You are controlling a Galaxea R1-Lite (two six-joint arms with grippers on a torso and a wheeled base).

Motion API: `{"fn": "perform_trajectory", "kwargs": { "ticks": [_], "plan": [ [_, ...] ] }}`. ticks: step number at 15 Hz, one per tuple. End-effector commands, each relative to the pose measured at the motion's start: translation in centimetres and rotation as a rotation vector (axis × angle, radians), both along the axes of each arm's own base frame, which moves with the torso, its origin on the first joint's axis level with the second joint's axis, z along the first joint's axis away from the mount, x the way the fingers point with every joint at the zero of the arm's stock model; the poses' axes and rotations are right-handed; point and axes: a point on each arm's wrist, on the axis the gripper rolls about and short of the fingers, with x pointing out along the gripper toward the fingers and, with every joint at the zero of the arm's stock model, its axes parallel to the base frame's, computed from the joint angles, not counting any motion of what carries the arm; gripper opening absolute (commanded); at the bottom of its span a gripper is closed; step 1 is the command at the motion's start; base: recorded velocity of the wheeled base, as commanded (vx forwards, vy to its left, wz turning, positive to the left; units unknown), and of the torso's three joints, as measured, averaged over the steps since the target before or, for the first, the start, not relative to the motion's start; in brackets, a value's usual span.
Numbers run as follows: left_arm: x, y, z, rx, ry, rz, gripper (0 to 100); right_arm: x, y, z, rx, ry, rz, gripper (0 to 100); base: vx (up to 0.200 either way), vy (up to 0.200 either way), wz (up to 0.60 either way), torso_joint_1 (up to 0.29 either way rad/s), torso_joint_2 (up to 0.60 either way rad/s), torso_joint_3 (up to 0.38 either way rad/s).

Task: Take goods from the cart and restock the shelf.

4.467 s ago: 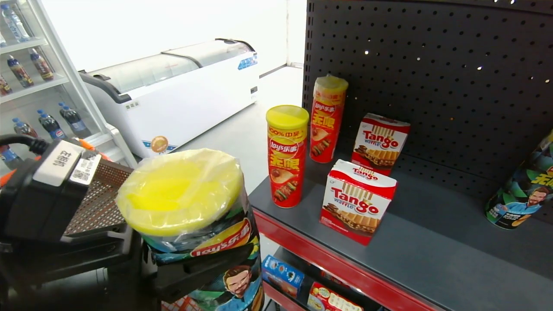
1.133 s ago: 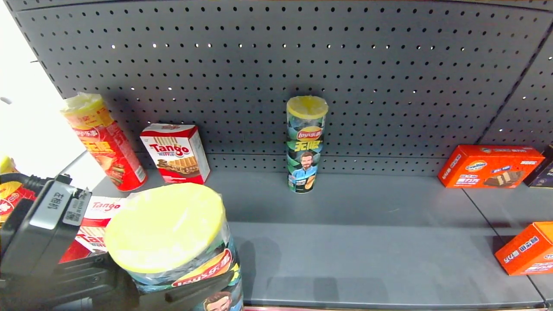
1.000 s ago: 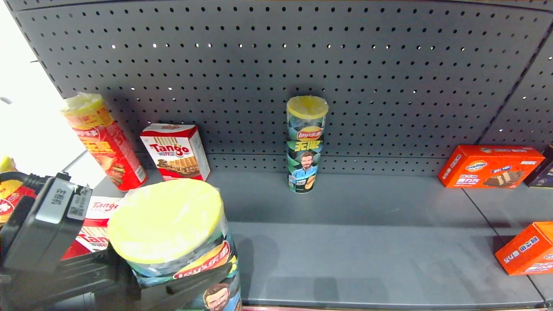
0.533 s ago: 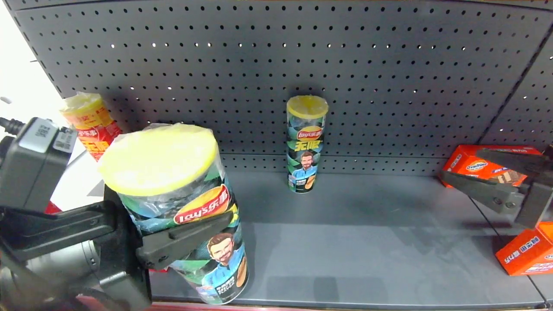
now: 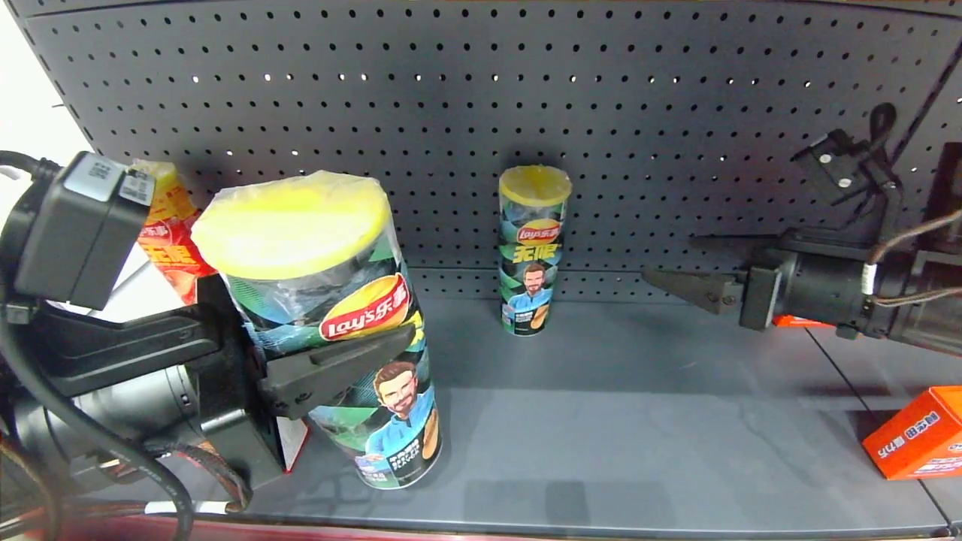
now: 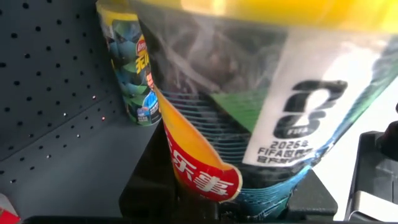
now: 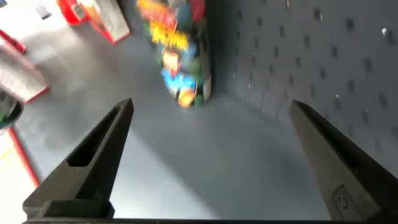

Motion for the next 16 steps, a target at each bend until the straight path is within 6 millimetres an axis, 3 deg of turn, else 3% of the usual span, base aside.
{"fn": "perform_trajectory", "kwargs": {
  "ticks": [1, 6, 15, 16],
  "plan": [
    [0.2, -0.1, -0.1, 0.003, 0.005, 0.000, 0, 3.6, 1.6, -1.2, -0.006, 0.000, 0.060, 100, 0.000, 0.000, 0.00, 0.000, 0.00, 0.000],
    [0.2, 0.0, -0.2, 0.004, 0.006, 0.010, 0, 7.0, 3.0, -3.2, 0.040, -0.097, 0.397, 100, 0.000, 0.000, 0.00, 0.000, 0.00, 0.000],
    [0.3, 0.1, 0.1, -0.002, 0.000, 0.017, 0, 10.8, 4.9, -4.6, 0.048, -0.112, 0.474, 100, 0.000, 0.000, 0.00, 0.000, 0.00, 0.000],
    [0.3, 0.1, 0.1, -0.002, -0.001, 0.017, 0, 11.9, 5.3, -5.1, 0.048, -0.114, 0.474, 100, 0.000, 0.000, 0.00, 0.000, 0.00, 0.000]
  ]
}}
